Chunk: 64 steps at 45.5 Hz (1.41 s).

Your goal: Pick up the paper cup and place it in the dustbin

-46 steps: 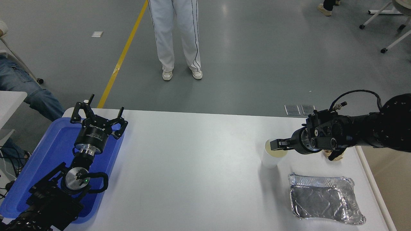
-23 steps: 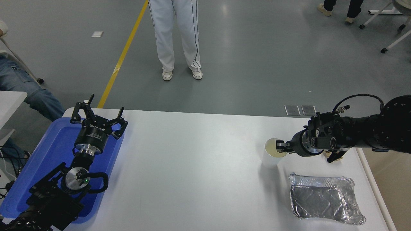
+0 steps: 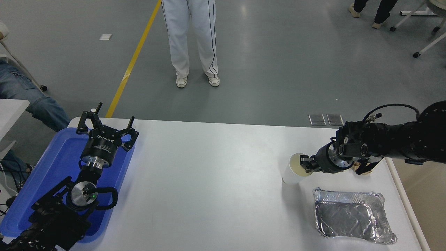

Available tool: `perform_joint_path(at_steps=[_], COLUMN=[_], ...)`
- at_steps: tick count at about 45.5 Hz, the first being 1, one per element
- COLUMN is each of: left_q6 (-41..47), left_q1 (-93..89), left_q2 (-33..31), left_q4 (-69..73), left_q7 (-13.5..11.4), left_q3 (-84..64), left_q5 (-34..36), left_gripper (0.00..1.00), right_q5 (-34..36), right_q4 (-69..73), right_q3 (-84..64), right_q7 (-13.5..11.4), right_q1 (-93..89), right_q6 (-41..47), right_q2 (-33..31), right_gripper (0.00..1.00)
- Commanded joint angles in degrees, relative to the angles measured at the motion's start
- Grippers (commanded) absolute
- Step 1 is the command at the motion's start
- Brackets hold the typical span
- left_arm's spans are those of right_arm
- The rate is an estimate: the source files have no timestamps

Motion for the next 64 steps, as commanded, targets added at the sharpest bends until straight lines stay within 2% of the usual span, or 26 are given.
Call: perform_joint_path(at_steps=[1,5,12,20,50,64], left_q6=[0.0,0.0,0.0,-0.08,0.0,0.0], left_q1=[0.0,0.0,0.0,0.0,0.0,0.0], left_q2=[0.0,0.0,0.0,0.0,0.0,0.0], left_q4=[0.0,0.0,0.0,0.0,0.0,0.0], left_q7=[0.0,0.0,0.0,0.0,0.0,0.0], left_q3=[0.0,0.0,0.0,0.09,0.09,0.09], left_q5=[0.0,0.0,0.0,0.0,0.0,0.0], left_gripper=[1.0,1.0,1.0,1.0,1.0,1.0], right_q5=[-0.73,-1.34,-6.34,-9.51,-9.69,-9.69], right_q4=[3.84,4.46,6.39,9.11,20.72,21.42], right_q3=[-0.73,-1.26,-1.35,-1.79,-9.43,-10.84], right_q7=[0.01,0.01,0.01,0.01,0.01,0.01], right_q1=[9.32,13.01,19.87,25.41,47.82,51.61], right_q6=[12.68,18.22,24.56,24.74,24.74,24.74], right_q2=[-4.49,-6.25,-8.27,-8.98,-8.54,-8.63], right_gripper=[0.0,0.0,0.0,0.0,0.0,0.0])
